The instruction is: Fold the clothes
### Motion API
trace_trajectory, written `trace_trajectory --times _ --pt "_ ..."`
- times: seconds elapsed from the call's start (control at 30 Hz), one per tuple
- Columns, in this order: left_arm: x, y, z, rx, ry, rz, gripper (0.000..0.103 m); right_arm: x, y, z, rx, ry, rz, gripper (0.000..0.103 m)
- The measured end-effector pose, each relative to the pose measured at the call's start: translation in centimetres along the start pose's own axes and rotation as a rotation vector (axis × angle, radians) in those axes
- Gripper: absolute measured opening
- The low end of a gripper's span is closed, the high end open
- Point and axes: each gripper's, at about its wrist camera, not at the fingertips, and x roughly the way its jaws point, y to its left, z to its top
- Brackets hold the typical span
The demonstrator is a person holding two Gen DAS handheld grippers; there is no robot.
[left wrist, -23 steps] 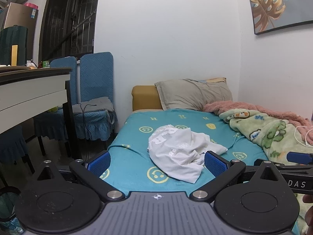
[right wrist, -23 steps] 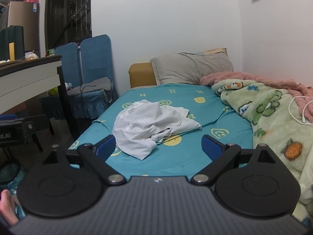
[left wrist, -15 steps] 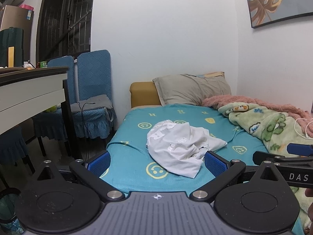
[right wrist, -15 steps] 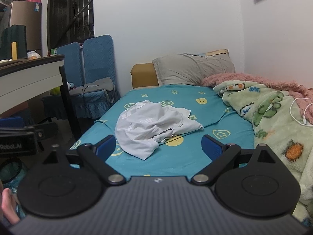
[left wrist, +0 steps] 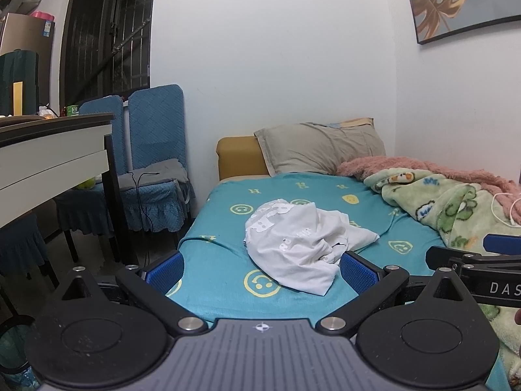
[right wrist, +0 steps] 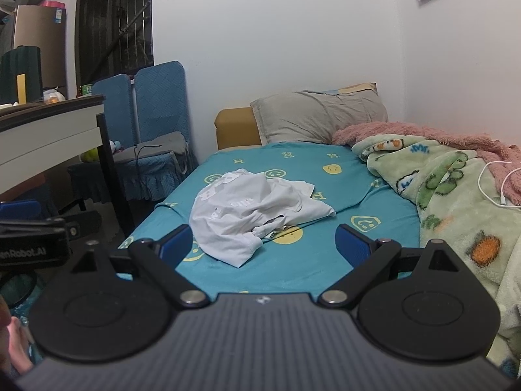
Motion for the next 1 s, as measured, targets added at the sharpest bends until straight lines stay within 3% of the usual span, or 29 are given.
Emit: trace_trajectory --times 0.5,0.63,1.0 --pt "0.3 0.3 0.1 -0.019 -0.011 0.001 0.103 -0.8 0.7 0.5 0.039 0.0 -0.046 0.096" --pt "0.1 0.9 0.2 -0.026 -0.036 -0.003 0.103 -1.6 1.6 2.0 0.073 0.008 -0.038 0.096" --pt "0.5 2.5 -0.2 -0.045 -0.003 0.018 0.103 -3.5 5.1 8.4 0.167 -0.04 -0.038 0.096"
